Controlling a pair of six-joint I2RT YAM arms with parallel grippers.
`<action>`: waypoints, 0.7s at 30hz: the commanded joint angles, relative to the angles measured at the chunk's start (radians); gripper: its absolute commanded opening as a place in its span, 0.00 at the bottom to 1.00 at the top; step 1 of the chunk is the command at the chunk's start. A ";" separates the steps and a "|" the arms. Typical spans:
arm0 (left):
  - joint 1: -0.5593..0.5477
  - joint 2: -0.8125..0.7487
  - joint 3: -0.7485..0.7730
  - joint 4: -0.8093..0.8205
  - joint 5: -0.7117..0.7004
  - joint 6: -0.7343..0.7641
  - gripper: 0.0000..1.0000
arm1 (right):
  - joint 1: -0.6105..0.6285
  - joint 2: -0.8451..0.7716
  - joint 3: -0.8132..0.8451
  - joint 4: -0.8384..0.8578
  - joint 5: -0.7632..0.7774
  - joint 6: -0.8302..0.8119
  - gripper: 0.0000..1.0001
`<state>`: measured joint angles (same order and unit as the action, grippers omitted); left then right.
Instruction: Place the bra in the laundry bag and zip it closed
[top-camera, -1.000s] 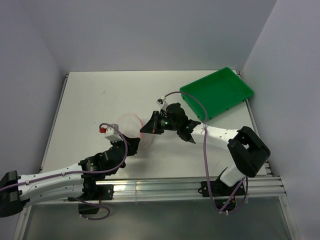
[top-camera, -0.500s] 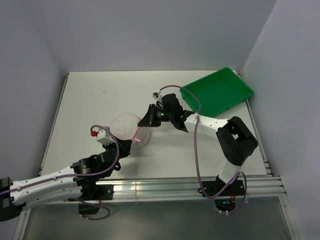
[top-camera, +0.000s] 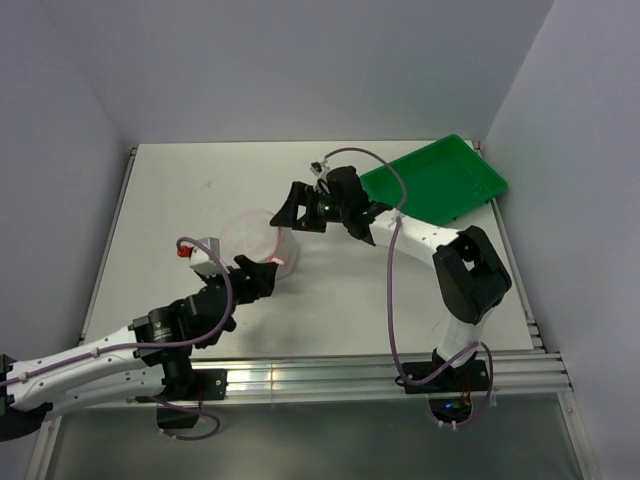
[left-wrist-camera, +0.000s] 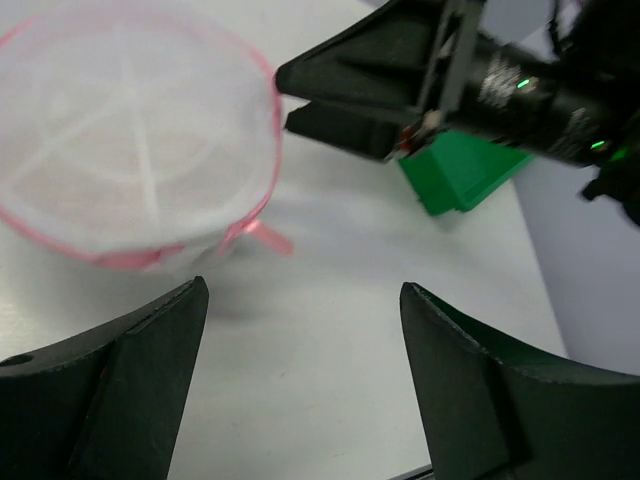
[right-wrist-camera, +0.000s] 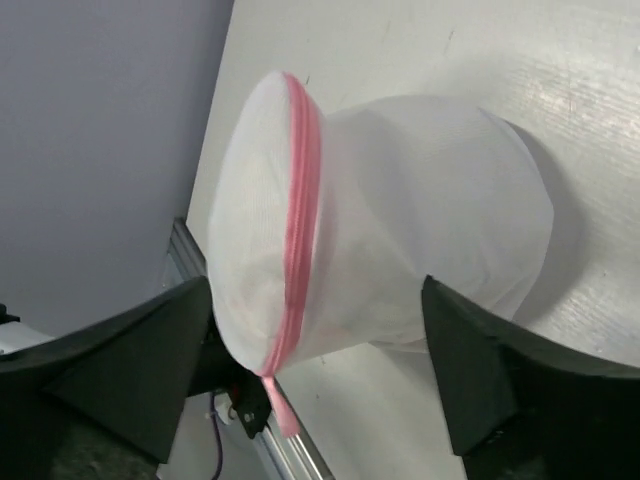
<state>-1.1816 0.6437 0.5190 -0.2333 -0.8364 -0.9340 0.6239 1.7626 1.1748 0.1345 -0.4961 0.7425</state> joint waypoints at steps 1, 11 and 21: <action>-0.004 -0.007 0.120 -0.018 -0.024 0.098 0.84 | -0.009 -0.021 0.059 -0.050 0.022 -0.074 0.96; -0.004 -0.124 0.251 -0.224 -0.076 0.119 0.77 | -0.021 -0.453 -0.085 -0.187 0.232 -0.229 1.00; -0.004 -0.305 0.306 -0.371 -0.107 0.135 0.99 | -0.050 -1.015 -0.263 -0.318 0.494 -0.314 1.00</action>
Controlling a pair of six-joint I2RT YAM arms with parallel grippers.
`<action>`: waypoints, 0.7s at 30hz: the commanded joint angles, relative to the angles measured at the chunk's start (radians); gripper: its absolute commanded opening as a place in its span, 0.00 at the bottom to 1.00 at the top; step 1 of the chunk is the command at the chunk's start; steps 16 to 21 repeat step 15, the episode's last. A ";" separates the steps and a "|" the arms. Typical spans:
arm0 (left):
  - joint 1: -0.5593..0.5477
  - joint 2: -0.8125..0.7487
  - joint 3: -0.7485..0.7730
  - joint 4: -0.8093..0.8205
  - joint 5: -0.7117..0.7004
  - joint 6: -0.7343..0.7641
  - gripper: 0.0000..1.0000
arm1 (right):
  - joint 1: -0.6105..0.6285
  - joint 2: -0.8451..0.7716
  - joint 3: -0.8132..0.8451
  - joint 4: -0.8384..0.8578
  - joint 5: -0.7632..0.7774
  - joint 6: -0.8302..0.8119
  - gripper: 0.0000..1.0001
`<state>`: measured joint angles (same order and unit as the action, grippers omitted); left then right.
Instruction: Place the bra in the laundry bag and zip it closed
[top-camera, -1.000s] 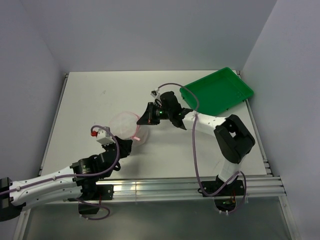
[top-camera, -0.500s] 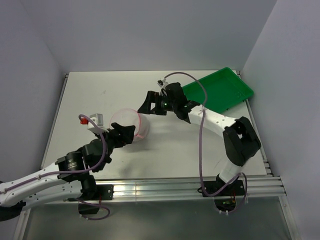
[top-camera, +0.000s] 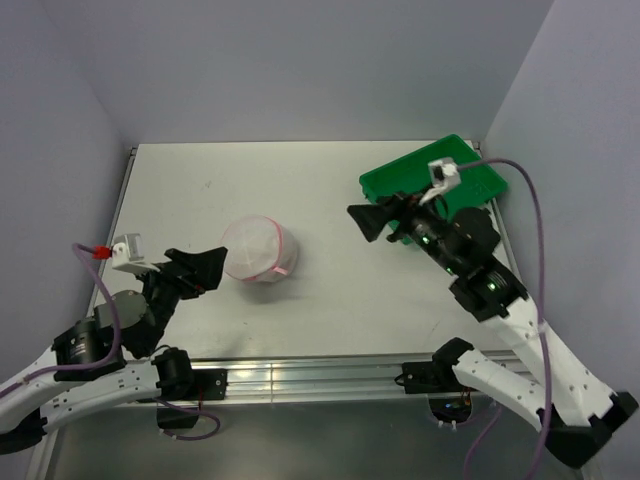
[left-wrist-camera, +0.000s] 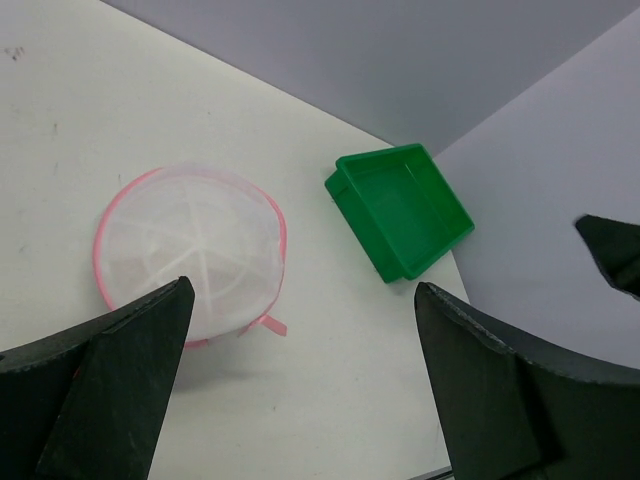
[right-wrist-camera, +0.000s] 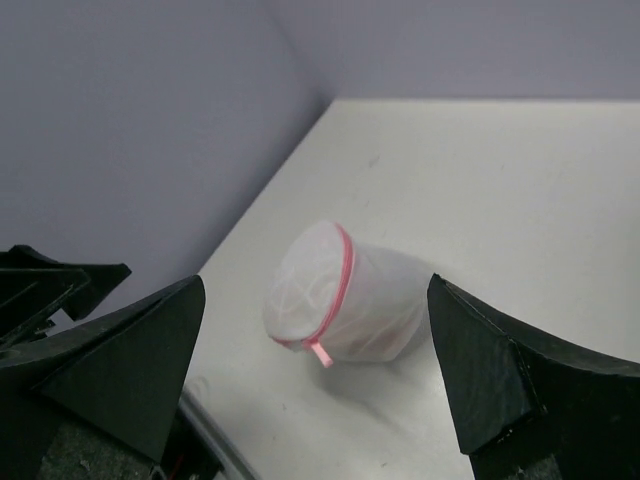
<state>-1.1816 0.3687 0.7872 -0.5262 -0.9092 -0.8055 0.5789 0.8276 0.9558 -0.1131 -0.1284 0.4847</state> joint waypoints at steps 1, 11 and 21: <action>-0.004 -0.042 0.040 -0.098 -0.039 0.005 0.99 | -0.005 -0.150 -0.060 -0.074 0.175 -0.064 1.00; -0.004 -0.194 -0.037 -0.143 -0.023 -0.040 0.99 | -0.005 -0.326 -0.233 -0.099 0.358 -0.029 1.00; -0.004 -0.185 -0.033 -0.153 -0.023 -0.041 0.99 | -0.005 -0.291 -0.233 -0.097 0.349 -0.021 1.00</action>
